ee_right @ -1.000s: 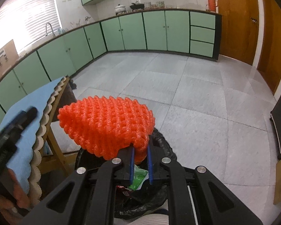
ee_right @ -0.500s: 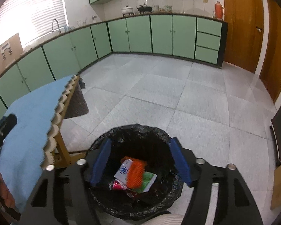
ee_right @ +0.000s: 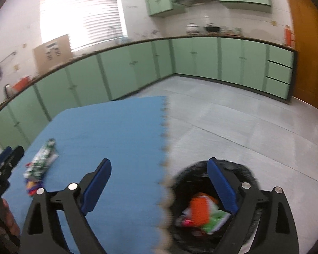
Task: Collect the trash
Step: 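Move both open tools back over the table, then grasp the white-green wrapper with the right tool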
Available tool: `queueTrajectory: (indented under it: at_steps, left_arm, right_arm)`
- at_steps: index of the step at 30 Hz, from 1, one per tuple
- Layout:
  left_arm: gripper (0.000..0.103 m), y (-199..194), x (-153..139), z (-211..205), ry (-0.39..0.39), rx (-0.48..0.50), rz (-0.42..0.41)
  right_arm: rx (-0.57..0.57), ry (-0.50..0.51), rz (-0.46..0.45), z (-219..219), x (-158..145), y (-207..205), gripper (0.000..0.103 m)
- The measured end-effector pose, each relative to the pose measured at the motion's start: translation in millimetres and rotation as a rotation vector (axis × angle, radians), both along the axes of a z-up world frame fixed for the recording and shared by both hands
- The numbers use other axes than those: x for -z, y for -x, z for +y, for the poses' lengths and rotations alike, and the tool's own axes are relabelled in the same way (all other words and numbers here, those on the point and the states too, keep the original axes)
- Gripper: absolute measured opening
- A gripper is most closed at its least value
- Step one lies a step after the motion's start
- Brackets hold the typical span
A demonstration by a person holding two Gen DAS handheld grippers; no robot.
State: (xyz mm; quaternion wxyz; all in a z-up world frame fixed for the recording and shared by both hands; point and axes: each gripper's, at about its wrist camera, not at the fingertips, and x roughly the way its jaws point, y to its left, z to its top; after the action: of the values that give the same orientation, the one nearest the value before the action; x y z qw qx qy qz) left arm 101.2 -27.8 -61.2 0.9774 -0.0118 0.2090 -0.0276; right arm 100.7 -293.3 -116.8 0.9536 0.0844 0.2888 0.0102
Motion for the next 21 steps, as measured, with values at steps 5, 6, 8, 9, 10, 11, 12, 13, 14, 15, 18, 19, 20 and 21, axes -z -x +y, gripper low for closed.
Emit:
queueTrajectory:
  at_steps: [5,6,8,9,10,11,12,13,14,15,18,19,20,21]
  left_arm:
    - [0.086,13.9,3.3,72.0,-0.018,-0.171,0.028]
    - [0.086,15.7,5.2,85.2,-0.024,-0.202,0.034]
    - [0.086,19.3,8.4,106.6,-0.022,-0.239,0.044]
    - [0.086,20.7,10.5,116.5,-0.017,-0.258,0.049]
    - [0.086,21.5,11.2,122.9,-0.013,-0.268,0.052]
    - [0.086,22.4,13.5,131.8,-0.007,-0.284,0.058]
    - [0.086,23.8,14.9,137.7,-0.002,-0.291,0.061]
    - [0.086,23.6,15.5,144.4,0.003,-0.296,0.063]
    - [0.086,24.1,17.5,151.6,0.009,-0.301,0.066]
    - [0.086,23.9,18.1,156.4,0.012,-0.303,0.066]
    - [0.086,21.8,21.8,168.8,0.008,-0.303,0.062]
    - [0.086,20.8,22.0,172.1,0.003,-0.302,0.062]
    - [0.086,19.6,23.9,173.2,-0.001,-0.301,0.064]
    - [0.086,17.3,24.8,175.9,-0.003,-0.301,0.063]
  right_arm:
    - [-0.122,-0.004,-0.016,67.0,-3.8,-10.7,0.091]
    - [-0.147,-0.006,-0.016,83.1,-4.2,-13.4,0.091]
    - [-0.188,-0.007,-0.024,113.3,-3.2,-15.2,0.091]
    - [-0.205,-0.003,-0.026,127.2,-1.6,-16.1,0.091]
    - [-0.220,0.003,-0.027,139.6,0.6,-16.9,0.091]
    - [-0.236,0.011,-0.026,155.6,3.5,-18.4,0.091]
    - [-0.244,0.017,-0.029,166.5,5.7,-18.4,0.091]
    - [-0.250,0.024,-0.034,177.5,8.2,-18.2,0.091]
    - [-0.254,0.029,-0.037,186.6,10.2,-18.4,0.091]
    - [-0.261,0.033,-0.040,198.6,12.9,-19.1,0.091]
    - [-0.270,0.035,-0.043,221.3,17.8,-21.4,0.091]
    - [-0.272,0.040,-0.043,227.2,19.1,-21.6,0.091]
    - [-0.273,0.052,-0.045,235.3,21.2,-23.0,0.091]
    - [-0.272,0.060,-0.043,240.6,22.6,-24.0,0.091]
